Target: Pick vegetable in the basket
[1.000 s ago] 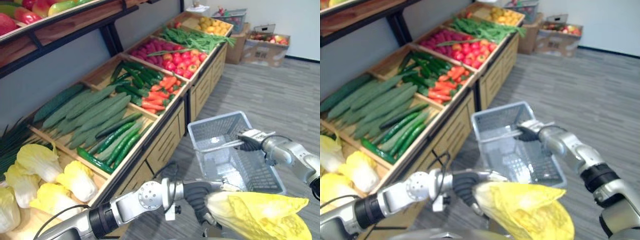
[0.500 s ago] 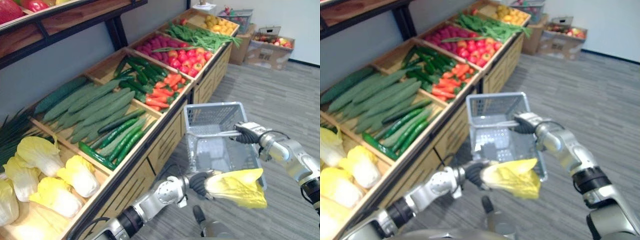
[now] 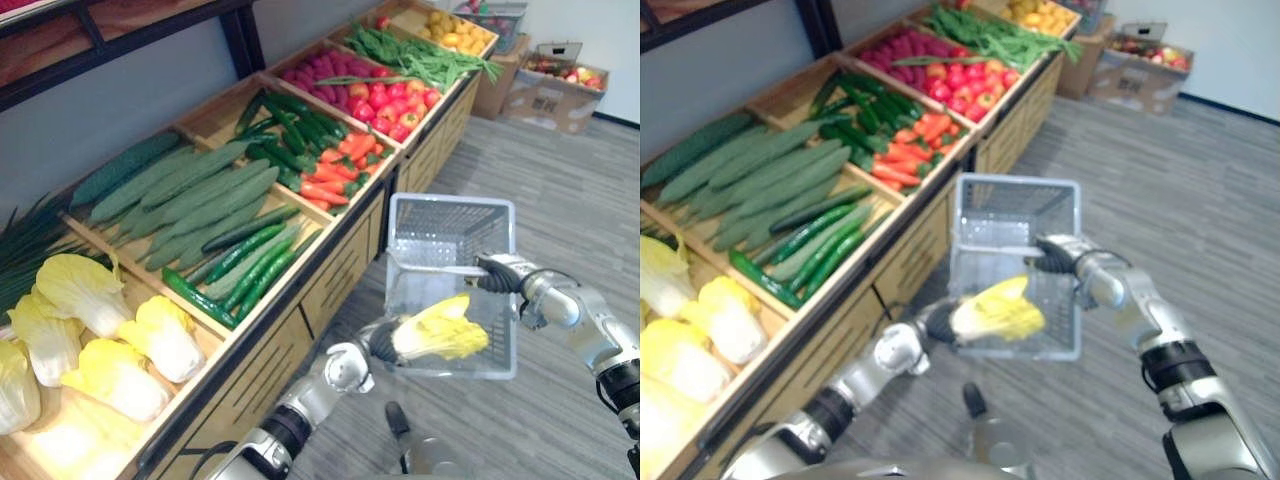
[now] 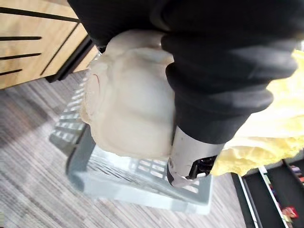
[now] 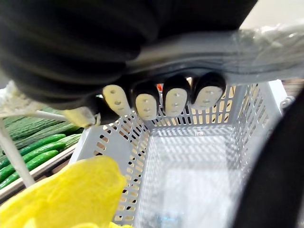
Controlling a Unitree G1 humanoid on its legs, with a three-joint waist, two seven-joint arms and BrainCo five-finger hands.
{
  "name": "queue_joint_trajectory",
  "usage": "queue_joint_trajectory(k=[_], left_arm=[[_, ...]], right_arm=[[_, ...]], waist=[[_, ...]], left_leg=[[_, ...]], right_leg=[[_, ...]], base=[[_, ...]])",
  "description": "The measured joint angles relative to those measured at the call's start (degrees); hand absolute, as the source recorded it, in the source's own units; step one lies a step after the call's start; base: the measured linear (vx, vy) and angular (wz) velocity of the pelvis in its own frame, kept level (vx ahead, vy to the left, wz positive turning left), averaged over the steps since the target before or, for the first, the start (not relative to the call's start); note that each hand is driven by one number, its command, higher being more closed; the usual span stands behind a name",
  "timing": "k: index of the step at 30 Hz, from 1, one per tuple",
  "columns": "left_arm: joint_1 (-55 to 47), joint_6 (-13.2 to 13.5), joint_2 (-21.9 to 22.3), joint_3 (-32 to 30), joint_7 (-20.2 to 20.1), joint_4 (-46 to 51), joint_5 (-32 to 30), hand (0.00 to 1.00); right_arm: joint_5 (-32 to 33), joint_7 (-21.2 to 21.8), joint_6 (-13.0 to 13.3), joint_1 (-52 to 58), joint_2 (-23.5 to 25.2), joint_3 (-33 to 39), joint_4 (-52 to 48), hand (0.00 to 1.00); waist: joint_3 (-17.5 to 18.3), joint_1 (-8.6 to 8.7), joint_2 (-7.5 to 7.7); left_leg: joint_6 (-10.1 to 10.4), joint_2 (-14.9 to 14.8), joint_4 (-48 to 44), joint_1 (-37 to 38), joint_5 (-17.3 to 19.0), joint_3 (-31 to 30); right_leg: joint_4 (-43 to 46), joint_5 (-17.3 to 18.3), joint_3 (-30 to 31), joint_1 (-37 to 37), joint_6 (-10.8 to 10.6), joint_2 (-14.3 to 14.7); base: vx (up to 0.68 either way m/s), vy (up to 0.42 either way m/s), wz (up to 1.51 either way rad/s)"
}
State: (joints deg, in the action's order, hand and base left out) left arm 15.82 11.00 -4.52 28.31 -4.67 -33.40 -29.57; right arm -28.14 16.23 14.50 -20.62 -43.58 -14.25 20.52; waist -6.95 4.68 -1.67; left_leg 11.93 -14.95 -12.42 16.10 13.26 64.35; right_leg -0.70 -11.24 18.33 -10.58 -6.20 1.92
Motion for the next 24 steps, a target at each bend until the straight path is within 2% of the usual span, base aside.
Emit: queue_joint_trajectory(k=[9, 22, 24], left_arm=[[0.6, -0.1, 0.3, -1.1, 0.3, -0.7, -0.5, 0.0], [0.5, -0.4, -0.3, 0.6, -0.6, 4.3, 0.1, 0.0], [0.2, -0.4, -0.3, 1.2, -0.7, 5.9, 1.7, 0.0]], right_arm=[[1.0, 1.7, -0.3, 0.0, 0.0, 0.5, 0.6, 1.0], [2.2, 1.8, -0.5, 2.8, 0.0, 5.5, 0.2, 1.0], [2.2, 1.9, -0.5, 3.6, 0.0, 6.2, 0.1, 1.0]], waist=[[-1.6, 0.09, -0.2], [-1.7, -0.15, -0.4], [-1.8, -0.2, -0.44]], left_leg=[[-0.4, 1.4, 0.7, -1.5, 0.2, -2.7], [-1.1, 1.3, 0.1, -2.1, 0.6, -4.7], [-1.1, 1.3, 0.0, -2.2, 0.6, -5.0]], right_leg=[[-1.5, -0.6, -0.6, 0.0, -0.8, -1.7], [-2.0, -0.6, -2.2, 0.8, -0.9, -2.6], [-1.9, -0.6, -2.4, 0.8, -0.9, -2.7]], base=[[-0.07, -0.015, 0.07], [-0.05, -0.036, 0.07], [-0.05, -0.052, 0.05]])
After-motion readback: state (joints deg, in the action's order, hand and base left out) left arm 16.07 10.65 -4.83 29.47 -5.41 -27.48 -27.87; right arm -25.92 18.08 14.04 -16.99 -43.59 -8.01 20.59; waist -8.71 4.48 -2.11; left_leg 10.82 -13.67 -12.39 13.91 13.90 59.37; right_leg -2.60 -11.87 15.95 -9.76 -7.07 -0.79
